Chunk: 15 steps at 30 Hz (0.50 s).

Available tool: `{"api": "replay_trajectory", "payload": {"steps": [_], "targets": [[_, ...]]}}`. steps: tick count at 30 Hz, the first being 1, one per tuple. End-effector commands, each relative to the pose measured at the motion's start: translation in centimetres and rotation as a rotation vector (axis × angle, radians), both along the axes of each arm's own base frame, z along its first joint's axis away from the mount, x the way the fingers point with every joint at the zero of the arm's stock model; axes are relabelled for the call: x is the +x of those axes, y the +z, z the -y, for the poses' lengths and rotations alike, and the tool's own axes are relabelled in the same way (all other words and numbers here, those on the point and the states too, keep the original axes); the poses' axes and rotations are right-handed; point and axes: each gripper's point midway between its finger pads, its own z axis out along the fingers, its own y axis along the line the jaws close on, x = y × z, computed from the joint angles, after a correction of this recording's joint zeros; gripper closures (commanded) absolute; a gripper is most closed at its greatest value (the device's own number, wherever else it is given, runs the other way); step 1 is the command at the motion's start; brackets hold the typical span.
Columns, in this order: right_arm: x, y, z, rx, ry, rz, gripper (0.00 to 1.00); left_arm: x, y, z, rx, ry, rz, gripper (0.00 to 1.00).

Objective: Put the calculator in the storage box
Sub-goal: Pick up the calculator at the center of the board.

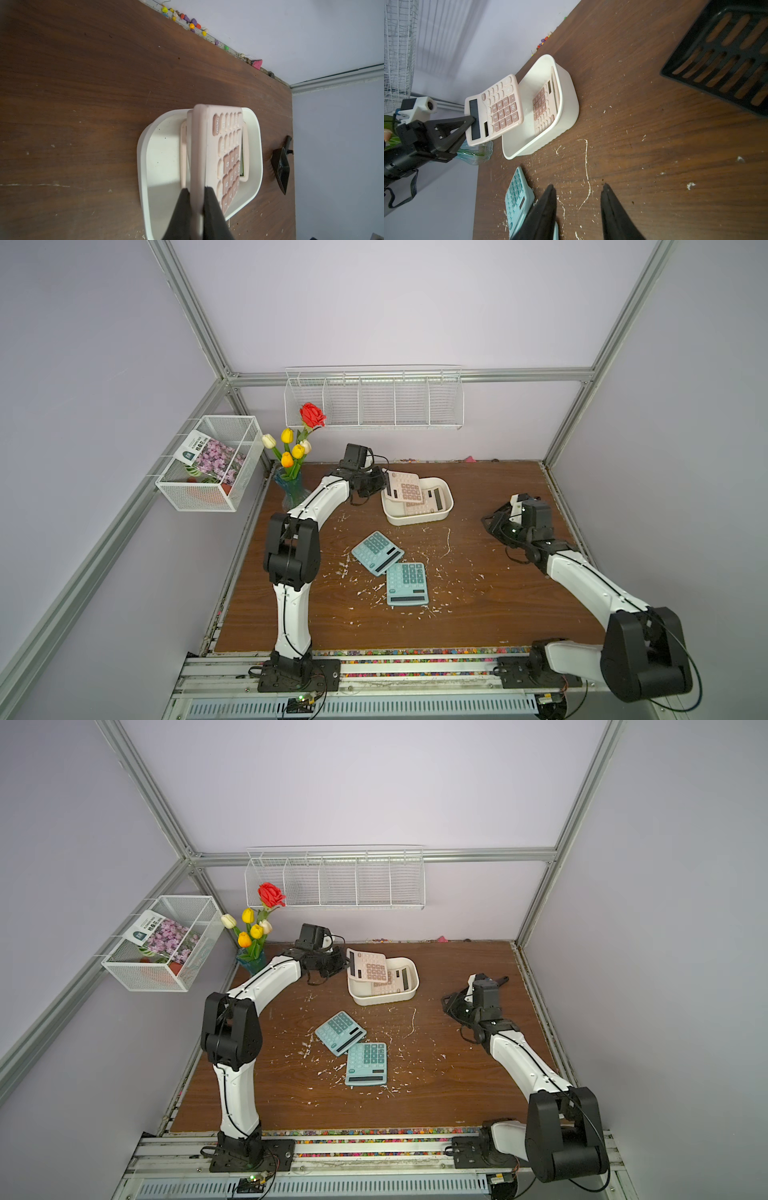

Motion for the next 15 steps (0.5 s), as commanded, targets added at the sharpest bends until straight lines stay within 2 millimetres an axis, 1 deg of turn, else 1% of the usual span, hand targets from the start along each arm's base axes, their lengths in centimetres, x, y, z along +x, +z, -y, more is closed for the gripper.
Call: {"api": "replay_trajectory", "payload": {"steps": [1,9,15], "targets": [[0.0,-0.8,-0.5,0.012,0.009,-0.007,0.61,1.3,2.4,0.6,-0.052,0.014,0.065,1.0],[0.1,-1.2,-0.7,0.016,0.016,-0.013,0.61,0.9,0.4,0.6,-0.066,0.02,0.029,1.0],[-0.1,-1.4,-0.6,0.014,0.018,-0.019,0.61,0.3,-0.2,0.9,-0.074,0.011,0.014,1.0]]}}
